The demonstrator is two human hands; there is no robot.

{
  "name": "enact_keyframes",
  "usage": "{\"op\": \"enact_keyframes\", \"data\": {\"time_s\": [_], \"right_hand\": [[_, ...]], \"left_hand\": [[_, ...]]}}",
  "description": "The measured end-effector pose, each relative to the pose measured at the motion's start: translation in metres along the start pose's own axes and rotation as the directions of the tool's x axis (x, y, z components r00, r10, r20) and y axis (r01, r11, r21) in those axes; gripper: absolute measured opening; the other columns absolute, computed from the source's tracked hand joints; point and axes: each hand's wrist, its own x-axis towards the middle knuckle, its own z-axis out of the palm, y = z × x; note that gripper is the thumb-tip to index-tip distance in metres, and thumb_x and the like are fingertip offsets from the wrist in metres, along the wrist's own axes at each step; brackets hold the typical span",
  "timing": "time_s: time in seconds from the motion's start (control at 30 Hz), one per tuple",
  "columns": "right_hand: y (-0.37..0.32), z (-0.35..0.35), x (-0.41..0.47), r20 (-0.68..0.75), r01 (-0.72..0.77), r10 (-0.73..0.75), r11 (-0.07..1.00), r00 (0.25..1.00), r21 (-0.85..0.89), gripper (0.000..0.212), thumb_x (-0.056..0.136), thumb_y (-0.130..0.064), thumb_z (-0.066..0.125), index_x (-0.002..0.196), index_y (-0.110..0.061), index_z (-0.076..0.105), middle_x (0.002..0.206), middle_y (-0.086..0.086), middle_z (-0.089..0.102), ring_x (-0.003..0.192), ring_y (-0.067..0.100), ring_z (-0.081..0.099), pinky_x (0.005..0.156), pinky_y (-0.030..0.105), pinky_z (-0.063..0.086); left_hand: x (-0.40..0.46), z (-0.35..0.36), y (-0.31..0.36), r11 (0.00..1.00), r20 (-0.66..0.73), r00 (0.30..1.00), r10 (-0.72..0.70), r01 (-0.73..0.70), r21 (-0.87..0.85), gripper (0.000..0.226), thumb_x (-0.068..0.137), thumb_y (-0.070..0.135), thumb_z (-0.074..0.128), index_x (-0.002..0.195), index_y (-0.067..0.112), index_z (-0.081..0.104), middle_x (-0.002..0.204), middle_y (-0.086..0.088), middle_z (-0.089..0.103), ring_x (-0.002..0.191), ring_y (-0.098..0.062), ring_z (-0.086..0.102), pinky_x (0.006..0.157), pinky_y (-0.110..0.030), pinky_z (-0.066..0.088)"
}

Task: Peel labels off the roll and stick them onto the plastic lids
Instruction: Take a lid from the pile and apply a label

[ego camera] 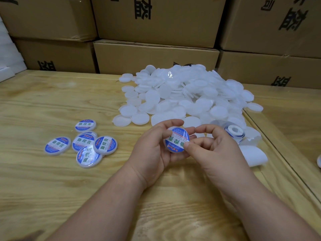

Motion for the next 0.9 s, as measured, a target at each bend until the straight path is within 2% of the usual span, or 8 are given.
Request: {"op": "enact_keyframes", "data": {"time_s": [0.3,0.6,0.77,0.9], "right_hand": [[0.0002,0.0006,0.0005,-0.004,0.019,-0.019,1.0,1.0,0.018,0.023,0.089,-0.01,0.074,0.101,-0.026,0.064,0.078,0.009,0.076,0.073,0.022,0.064,0.072,0.038,0.05],[0.0041,-0.0007,0.0027,0.01,0.027,-0.027,1.0,1.0,0.0,0.023,0.089,-0.011,0.073,0.103,-0.026,0.063,0.078,0.006,0.078,0.072,0.013,0.068,0.071,0.03,0.051],[0.006,-0.0016,0.0026,0.019,0.03,-0.03,1.0,0.999,0.004,0.023,0.088,-0.014,0.074,0.101,-0.03,0.064,0.079,0.006,0.078,0.071,0.015,0.066,0.07,0.033,0.05],[0.007,-0.0017,0.0034,0.019,0.033,-0.033,0.999,0.999,0.014,0.022,0.084,-0.017,0.075,0.099,-0.031,0.065,0.078,0.006,0.077,0.07,0.014,0.066,0.068,0.029,0.05]], "left_hand": [[0.0009,-0.0001,-0.0007,0.999,-0.015,1.0,0.023,-0.023,0.047,0.028,0.1,0.0,0.035,0.112,0.007,0.06,0.115,-0.026,0.072,0.104,-0.038,0.072,0.075,-0.044,0.063],[0.0009,-0.0006,-0.0014,0.998,-0.014,1.0,0.026,-0.025,0.053,0.03,0.099,-0.002,0.036,0.11,0.008,0.062,0.115,-0.025,0.072,0.102,-0.036,0.073,0.07,-0.041,0.062],[0.0012,-0.0011,-0.0019,0.998,-0.008,1.0,0.026,-0.025,0.063,0.031,0.097,-0.005,0.036,0.11,0.008,0.061,0.115,-0.025,0.072,0.105,-0.037,0.072,0.071,-0.041,0.062],[0.0018,-0.0012,-0.0018,0.998,-0.009,1.0,0.027,-0.026,0.065,0.032,0.097,-0.007,0.034,0.111,0.007,0.06,0.114,-0.025,0.073,0.103,-0.037,0.073,0.074,-0.044,0.063]]}}
